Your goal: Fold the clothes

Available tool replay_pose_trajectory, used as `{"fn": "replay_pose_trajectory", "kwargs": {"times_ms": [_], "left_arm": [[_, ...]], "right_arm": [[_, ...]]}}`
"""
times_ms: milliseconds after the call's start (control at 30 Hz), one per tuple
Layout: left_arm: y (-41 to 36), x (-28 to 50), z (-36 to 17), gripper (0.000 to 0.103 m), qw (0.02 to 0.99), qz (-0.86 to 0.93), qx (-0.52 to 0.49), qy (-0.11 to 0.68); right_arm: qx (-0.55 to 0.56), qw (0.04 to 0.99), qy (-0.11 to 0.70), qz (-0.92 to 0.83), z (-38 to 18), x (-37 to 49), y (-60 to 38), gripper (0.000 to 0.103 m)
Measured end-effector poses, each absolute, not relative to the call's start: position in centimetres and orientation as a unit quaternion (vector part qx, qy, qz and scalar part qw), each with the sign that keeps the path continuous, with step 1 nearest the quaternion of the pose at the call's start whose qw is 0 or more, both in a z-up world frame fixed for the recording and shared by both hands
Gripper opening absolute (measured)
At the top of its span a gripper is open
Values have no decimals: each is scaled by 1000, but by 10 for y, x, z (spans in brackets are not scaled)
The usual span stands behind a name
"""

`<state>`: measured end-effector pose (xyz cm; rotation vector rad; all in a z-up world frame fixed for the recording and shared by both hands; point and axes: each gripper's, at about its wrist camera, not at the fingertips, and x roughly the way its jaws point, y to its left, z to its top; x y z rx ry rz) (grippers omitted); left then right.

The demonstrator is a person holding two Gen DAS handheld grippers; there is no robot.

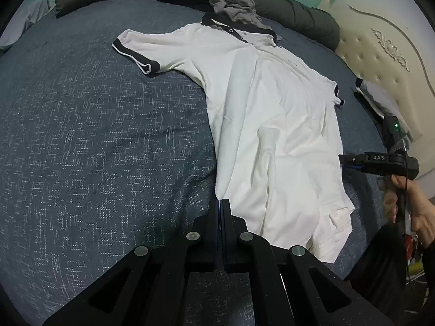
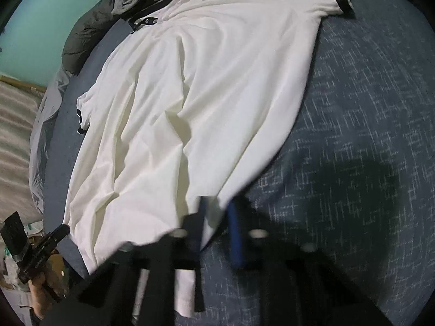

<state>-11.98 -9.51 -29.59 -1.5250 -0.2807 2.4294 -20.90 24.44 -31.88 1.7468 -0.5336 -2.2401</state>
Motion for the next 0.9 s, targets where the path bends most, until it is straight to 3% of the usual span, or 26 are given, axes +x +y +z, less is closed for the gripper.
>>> {"fn": "replay_pose_trajectory", "kwargs": {"times_ms": [567, 900], "left_arm": [[-101, -125, -286, 1, 119, 841, -518, -104], [-97, -127, -285, 0, 125, 835, -524, -110]], "right_arm": [[528, 118, -207, -815, -252, -194, 323, 1], [543, 93, -189, -813, -260, -198, 338, 2]]}}
